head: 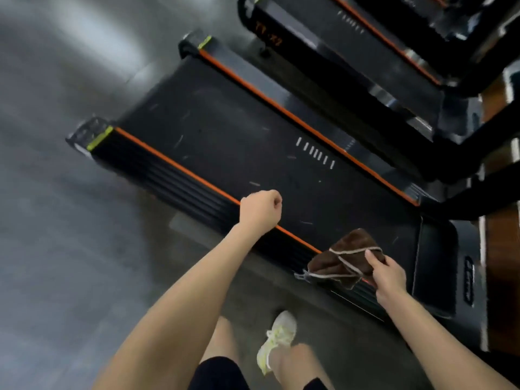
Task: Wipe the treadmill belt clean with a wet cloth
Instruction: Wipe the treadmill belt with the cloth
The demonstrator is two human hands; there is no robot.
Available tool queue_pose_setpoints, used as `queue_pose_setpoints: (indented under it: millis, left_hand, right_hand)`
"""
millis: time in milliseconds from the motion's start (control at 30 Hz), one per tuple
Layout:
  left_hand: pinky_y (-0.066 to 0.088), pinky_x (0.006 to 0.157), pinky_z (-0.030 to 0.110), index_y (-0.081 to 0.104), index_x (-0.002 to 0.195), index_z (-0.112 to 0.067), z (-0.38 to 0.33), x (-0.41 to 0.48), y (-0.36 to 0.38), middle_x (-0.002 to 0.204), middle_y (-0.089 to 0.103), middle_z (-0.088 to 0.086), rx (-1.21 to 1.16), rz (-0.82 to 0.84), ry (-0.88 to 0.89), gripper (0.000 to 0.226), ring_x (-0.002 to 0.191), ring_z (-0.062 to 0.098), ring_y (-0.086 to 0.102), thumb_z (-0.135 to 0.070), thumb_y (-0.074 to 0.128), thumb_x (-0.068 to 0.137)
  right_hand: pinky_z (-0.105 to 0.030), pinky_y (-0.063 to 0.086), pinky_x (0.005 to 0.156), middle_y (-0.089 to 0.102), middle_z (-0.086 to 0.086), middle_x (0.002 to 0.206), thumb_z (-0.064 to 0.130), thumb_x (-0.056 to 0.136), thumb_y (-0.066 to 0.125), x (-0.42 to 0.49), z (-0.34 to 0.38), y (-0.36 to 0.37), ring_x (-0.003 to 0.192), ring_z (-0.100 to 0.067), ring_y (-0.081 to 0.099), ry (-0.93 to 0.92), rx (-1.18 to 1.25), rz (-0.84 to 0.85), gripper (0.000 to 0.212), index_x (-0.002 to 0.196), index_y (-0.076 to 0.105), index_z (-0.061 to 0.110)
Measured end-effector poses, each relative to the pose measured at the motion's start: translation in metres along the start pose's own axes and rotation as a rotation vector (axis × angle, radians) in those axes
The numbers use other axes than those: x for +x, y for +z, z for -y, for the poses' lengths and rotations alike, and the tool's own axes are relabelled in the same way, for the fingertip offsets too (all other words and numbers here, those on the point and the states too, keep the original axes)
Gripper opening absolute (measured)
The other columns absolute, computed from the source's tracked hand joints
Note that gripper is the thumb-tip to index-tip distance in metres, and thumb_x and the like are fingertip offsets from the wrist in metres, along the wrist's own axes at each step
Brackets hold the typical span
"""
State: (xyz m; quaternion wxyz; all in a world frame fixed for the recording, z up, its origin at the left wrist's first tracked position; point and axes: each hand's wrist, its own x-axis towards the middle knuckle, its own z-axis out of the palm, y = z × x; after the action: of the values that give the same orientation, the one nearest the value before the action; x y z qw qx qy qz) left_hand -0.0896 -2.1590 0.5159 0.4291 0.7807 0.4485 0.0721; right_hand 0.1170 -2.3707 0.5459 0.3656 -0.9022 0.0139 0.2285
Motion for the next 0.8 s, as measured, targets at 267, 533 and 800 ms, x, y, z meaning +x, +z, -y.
queue_pose_setpoints:
  millis: [267,533,800]
  left_hand:
    - [0.044,0.090,0.040,0.062,0.112,-0.021,-0.003,0.047,0.161,0.109,0.065,0.000,-0.005,-0.080,-0.067,0.025,0.099,0.026,0.059,-0.024,0.043,0.096]
    - [0.041,0.084,0.037,0.058,0.118,-0.022,0.001,0.128,0.321,0.111,0.061,0.000,0.075,-0.060,0.057,0.027,0.101,0.025,0.057,-0.029,0.045,0.096]
    - [0.041,0.091,0.038,0.055,0.125,-0.022,-0.012,0.232,0.470,0.121,0.056,0.005,0.163,-0.020,0.291,0.031,0.109,0.026,0.052,-0.027,0.046,0.096]
  right_hand:
    - [-0.028,0.049,0.071,0.064,0.001,0.080,0.022,0.088,0.068,0.140,-0.060,-0.002,0.074,-0.011,0.060,-0.180,-0.038,0.013,0.014,0.090,0.066,0.008]
    - [-0.028,0.046,0.067,0.068,-0.003,0.079,0.030,0.085,0.069,0.303,-0.128,0.006,0.075,-0.018,0.064,-0.325,-0.190,-0.136,0.020,0.075,0.066,0.013]
    - [-0.024,0.043,0.081,0.068,0.003,0.111,0.016,0.086,0.067,0.440,-0.228,0.023,0.101,-0.016,0.061,-0.661,-0.677,-0.057,0.032,0.116,0.066,0.026]
